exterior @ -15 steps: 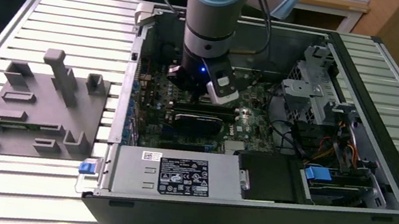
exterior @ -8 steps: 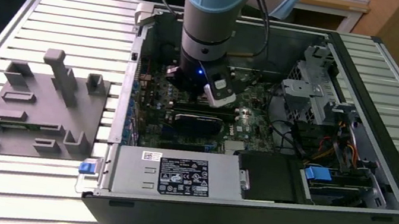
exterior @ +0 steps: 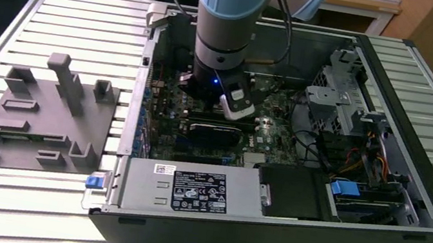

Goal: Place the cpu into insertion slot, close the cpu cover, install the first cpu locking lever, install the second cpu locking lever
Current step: 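Install the second cpu locking lever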

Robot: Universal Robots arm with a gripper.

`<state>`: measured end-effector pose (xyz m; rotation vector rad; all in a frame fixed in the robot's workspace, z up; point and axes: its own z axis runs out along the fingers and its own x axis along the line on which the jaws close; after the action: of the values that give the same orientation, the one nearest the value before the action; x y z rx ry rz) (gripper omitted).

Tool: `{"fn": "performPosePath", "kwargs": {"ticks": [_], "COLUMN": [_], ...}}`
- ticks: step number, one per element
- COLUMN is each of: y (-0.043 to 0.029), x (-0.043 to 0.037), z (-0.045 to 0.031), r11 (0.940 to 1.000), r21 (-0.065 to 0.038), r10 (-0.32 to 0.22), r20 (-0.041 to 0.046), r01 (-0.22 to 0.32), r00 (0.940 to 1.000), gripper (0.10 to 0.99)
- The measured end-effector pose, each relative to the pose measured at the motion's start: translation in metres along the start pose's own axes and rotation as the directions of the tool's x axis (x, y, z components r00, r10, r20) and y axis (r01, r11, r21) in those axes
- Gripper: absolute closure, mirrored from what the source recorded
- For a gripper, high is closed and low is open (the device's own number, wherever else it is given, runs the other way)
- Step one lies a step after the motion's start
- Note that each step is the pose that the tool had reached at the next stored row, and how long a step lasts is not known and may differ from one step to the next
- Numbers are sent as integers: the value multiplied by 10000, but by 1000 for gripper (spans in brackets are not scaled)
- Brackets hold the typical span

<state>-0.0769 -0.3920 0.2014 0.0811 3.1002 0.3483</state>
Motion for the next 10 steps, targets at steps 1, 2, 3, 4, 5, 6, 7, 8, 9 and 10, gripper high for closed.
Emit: {"fn": "performPosePath", "kwargs": {"ticks": [1,2,3,4,5,6,7,8,9,10], "y": [-14,-28,-40,-51,-58,-61,-62,-63,-66,-68], "x": [1,1,2,3,7,11,13,14,16,19], "z": [-3,-7,-9,-11,-12,-10,-7,0,9,18], "r11": [10000,10000,10000,10000,9999,9999,9998,9998,9998,9998], "r21": [-13,-29,-51,-88,-130,-161,-178,-186,-187,-188], "r10": [1,1,2,2,4,4,5,5,4,5], "r20": [-2,-3,-4,-5,-7,-9,-10,-9,-10,-10], "r01": [-1,-1,-2,-2,-4,-4,-6,-5,-5,-5], "r00": [10000,10000,10000,10000,10000,10000,10000,10000,10000,10000], "gripper": [980,980,980,980,980,980,980,980,980,980]}}
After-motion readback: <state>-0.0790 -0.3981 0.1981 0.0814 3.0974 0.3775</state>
